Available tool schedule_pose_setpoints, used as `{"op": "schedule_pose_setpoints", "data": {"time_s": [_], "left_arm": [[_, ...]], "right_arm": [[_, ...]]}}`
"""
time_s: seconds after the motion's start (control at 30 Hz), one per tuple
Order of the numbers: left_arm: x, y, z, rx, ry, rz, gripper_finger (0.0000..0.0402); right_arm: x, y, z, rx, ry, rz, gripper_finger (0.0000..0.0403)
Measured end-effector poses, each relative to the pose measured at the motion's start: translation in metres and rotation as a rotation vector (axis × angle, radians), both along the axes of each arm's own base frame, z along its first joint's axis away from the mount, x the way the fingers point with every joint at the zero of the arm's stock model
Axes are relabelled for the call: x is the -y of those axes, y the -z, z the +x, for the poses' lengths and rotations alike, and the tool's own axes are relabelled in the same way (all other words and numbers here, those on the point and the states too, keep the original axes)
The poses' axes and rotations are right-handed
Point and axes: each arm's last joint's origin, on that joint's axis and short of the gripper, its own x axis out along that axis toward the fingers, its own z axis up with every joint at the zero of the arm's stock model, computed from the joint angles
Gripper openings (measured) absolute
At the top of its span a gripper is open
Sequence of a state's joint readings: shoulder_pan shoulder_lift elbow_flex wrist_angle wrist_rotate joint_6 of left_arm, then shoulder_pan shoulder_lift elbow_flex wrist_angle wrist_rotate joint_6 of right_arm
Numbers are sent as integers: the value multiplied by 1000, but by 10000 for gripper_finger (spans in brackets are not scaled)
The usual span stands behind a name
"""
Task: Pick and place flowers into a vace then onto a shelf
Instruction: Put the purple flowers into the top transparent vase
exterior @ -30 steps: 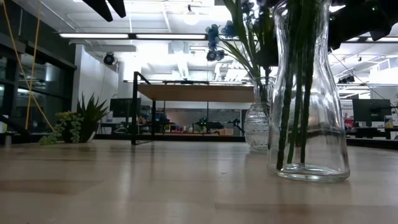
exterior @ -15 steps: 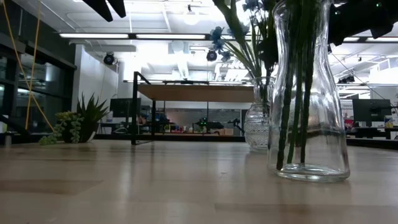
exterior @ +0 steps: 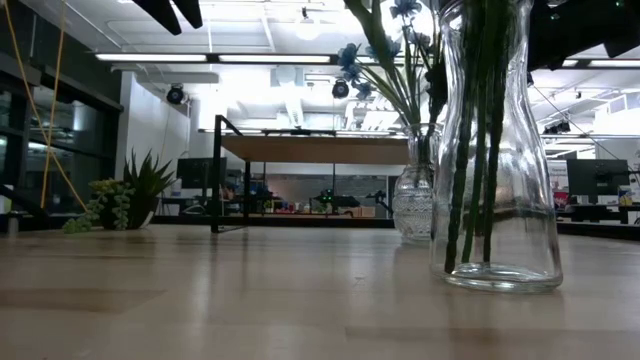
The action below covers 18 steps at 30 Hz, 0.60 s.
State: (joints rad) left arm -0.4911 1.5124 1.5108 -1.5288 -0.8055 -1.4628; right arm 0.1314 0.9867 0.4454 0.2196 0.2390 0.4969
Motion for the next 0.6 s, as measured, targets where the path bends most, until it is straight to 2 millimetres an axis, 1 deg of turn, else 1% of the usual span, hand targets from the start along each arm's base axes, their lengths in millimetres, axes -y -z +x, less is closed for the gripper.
{"op": "schedule_pose_setpoints", "data": {"time_s": [0.3, 0.6], "left_arm": [[0, 0, 0, 0, 0, 0, 218], [0, 0, 0, 0, 0, 0, 218]], "right_arm": [[-1, 0, 0, -1, -49, 20, 115], [-1, 0, 0, -1, -45, 8, 115]]}}
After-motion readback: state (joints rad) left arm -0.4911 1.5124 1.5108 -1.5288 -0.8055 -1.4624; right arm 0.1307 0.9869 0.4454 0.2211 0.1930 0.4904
